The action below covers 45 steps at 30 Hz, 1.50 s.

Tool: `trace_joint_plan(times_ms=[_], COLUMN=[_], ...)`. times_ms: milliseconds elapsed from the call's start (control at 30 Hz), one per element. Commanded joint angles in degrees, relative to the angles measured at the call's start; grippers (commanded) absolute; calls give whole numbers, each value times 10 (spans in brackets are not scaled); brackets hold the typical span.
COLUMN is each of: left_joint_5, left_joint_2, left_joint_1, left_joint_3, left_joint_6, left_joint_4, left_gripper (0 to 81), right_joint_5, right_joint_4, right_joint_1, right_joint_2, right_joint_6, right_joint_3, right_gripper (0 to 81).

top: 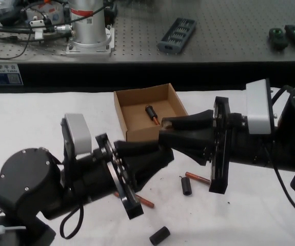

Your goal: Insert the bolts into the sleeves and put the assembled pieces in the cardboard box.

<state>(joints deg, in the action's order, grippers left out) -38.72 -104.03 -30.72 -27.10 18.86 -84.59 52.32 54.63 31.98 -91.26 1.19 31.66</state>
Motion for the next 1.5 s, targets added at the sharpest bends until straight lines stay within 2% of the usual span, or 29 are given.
trace_joint_plan(times_ms=[0, 500, 700, 967, 1100, 1300, 1367, 1467], left_joint_5=[20, -6, -18, -21, -26, -16, -13, -17], left_joint_2=[22, 22, 22, 22, 22, 22, 22, 22], left_joint_1=[2, 2, 2, 2, 2, 3, 5, 7], left_joint_3=[-19, -20, -20, -20, -20, -20, -20, -20], left_joint_6=[9, -11, -11, -11, -10, -11, -13, -12], left_joint_4=[-44, -24, -24, -24, -24, -9, 0, 1], left_gripper=[7, 7, 7, 7, 7, 7, 7, 7], right_joint_5=[27, 27, 27, 27, 27, 24, 22, 22], right_joint_4=[-33, -24, -2, -2, -2, -2, -2, -2], right_joint_1=[2, 2, 1, 1, 1, 1, 1, 1], right_joint_2=[-2, -2, -2, -2, -2, -2, -2, -2], right_joint_6=[11, 31, 74, 82, 82, 89, 96, 96], right_joint_3=[-6, -6, -6, -6, -6, -6, -6, -6], right_gripper=[56, 56, 55, 55, 3, 328, 377, 379])
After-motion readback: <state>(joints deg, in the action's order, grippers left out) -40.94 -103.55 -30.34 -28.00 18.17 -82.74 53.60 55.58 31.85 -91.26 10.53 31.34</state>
